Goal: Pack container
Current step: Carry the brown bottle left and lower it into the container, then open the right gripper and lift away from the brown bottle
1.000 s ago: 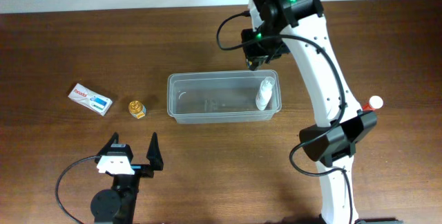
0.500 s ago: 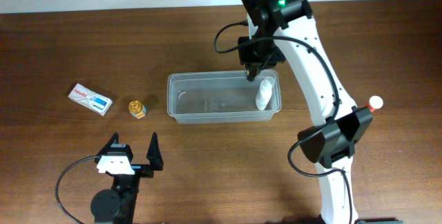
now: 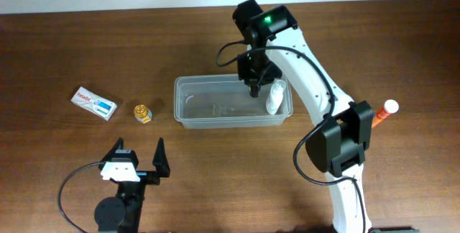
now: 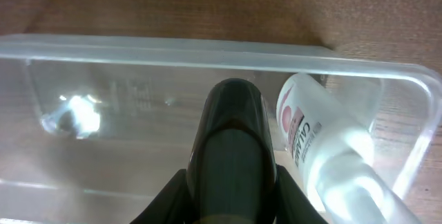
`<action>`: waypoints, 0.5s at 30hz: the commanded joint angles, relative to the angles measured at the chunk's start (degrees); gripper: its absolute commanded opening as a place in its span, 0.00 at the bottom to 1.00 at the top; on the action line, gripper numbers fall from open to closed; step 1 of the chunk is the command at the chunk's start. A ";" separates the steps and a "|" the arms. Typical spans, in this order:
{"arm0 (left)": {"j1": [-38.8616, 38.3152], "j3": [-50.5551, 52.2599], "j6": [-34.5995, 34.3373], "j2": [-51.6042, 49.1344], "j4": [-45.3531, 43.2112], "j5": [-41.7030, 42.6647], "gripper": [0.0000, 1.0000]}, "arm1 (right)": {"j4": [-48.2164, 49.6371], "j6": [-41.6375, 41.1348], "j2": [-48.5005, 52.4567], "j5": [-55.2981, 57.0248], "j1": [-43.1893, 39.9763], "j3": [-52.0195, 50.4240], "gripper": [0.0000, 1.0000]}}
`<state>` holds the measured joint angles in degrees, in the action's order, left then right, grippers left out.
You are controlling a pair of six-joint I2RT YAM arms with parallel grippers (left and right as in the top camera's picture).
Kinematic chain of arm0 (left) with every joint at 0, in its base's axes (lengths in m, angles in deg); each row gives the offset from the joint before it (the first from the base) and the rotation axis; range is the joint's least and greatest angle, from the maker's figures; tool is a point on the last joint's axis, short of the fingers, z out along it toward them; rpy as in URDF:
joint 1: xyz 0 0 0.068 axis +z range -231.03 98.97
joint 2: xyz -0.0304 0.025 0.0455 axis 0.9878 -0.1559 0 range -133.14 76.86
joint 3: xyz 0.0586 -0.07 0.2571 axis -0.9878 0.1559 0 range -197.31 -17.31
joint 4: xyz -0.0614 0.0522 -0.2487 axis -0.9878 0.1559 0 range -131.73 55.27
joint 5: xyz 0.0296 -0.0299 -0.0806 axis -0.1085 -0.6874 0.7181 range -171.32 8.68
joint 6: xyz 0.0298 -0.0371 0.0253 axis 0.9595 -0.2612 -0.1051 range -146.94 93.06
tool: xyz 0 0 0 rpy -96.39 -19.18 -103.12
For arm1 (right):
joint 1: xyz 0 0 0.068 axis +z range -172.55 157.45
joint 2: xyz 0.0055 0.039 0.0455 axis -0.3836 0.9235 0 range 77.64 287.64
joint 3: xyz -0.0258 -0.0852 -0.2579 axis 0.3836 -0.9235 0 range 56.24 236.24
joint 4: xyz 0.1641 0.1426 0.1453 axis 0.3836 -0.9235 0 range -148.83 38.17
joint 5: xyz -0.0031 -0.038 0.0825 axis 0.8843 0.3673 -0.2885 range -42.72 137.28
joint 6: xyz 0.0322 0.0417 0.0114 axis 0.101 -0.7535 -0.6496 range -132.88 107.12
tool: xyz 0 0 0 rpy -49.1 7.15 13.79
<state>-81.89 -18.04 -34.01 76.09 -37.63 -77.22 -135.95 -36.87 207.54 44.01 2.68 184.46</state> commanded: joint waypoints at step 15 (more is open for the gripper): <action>0.28 0.24 0.94 0.48 0.24 0.17 0.99 | 7.96 -2.05 -2.14 2.03 0.22 -9.55 0.26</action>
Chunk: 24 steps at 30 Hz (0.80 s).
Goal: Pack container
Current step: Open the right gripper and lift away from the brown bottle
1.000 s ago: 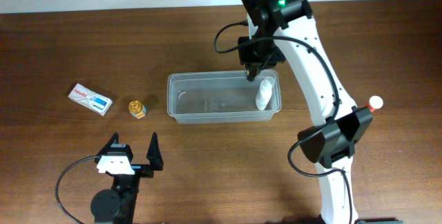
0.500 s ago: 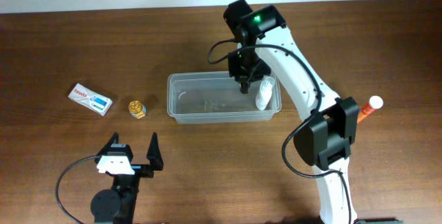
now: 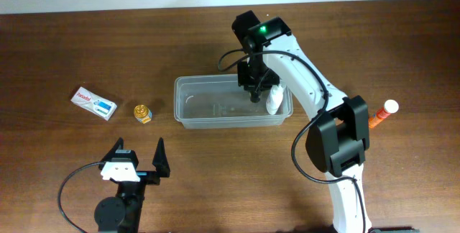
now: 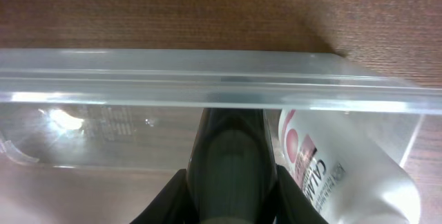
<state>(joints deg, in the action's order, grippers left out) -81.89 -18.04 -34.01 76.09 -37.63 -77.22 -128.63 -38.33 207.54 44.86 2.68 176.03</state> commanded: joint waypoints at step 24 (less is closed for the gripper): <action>0.28 0.24 0.92 0.48 0.24 0.17 0.99 | 4.37 -0.59 -2.03 1.16 0.22 -5.38 0.34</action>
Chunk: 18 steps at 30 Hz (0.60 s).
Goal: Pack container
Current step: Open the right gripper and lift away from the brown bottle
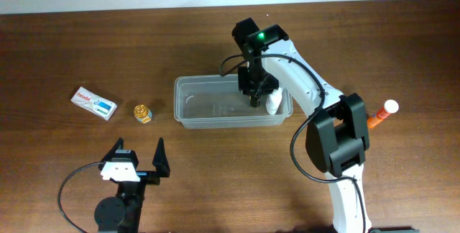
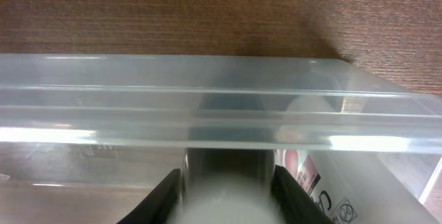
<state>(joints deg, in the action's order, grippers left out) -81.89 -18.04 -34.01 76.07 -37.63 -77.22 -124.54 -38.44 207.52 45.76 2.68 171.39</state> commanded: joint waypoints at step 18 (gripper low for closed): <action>0.28 0.24 0.94 0.50 0.24 0.17 0.99 | -3.65 0.26 -2.14 -0.61 -0.61 5.92 0.40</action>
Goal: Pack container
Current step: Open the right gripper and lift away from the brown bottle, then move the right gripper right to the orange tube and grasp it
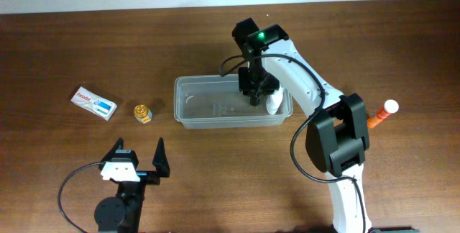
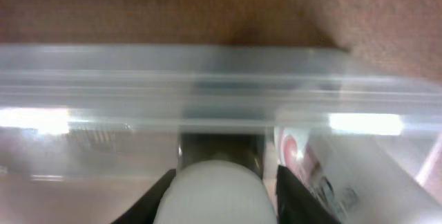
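Observation:
A clear plastic container lies at the table's middle. A white bottle lies inside at its right end, showing a red label in the right wrist view. My right gripper reaches down into the container just left of that bottle. It is shut on a dark bottle with a pale cap. The black fingers flank the cap, below the container's blurred rim. My left gripper rests open near the front left, holding nothing.
A white and blue box and a small gold jar lie left of the container. An orange marker with a white cap lies at the right, beside the right arm's base.
The right arm has barely moved in the overhead view. In the wrist view the pale cap fills more of the space between the fingers, and the picture is blurred.
My right gripper held the dark bottle over the container's right half, beside the white bottle. It then stood lower, the near rim crossing the wrist view. Now it is deeper inside, with the pale cap showing between the fingers. The left arm stayed still.

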`<action>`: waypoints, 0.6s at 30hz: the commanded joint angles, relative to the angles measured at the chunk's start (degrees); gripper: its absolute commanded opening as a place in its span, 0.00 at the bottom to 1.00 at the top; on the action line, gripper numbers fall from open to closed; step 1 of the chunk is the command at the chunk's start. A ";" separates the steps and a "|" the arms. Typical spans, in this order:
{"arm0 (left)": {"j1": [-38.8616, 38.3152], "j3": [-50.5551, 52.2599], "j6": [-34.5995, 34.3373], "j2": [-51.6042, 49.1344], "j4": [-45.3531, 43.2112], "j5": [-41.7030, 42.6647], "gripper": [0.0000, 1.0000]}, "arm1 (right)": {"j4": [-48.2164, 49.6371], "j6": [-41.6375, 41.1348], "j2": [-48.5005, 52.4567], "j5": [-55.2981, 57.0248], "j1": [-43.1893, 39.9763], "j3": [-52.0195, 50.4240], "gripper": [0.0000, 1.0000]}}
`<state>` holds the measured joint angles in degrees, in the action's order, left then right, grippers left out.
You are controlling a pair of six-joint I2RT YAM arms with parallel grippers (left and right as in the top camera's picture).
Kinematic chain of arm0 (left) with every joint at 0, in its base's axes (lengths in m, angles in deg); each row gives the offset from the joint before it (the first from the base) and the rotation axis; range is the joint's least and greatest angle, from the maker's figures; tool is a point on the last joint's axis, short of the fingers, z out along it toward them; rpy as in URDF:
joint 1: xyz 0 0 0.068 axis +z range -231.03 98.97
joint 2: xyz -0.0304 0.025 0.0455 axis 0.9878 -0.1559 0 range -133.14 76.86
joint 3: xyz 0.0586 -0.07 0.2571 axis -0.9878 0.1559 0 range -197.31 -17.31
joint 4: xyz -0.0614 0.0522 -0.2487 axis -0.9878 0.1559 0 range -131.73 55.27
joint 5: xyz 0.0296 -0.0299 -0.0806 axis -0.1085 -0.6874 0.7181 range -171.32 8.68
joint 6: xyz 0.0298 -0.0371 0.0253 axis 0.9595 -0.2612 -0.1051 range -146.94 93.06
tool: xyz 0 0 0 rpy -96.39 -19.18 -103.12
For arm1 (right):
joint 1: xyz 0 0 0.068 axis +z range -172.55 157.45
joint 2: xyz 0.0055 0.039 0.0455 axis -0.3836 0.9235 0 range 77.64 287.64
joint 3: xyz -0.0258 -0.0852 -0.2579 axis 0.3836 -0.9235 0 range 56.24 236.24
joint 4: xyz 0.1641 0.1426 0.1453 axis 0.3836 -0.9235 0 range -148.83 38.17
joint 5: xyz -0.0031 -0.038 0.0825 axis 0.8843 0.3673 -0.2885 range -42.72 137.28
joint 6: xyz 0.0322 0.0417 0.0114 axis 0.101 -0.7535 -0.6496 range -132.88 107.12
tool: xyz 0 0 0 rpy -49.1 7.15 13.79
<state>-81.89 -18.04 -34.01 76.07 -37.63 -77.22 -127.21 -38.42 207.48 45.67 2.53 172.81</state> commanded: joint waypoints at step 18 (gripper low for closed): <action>0.28 0.24 0.92 0.50 0.24 0.17 0.99 | -21.97 4.94 -6.78 -2.64 -7.93 38.95 0.95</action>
<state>-81.89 -18.04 -34.01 76.09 -37.63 -77.22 -148.83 -34.90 204.11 44.25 -1.71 210.58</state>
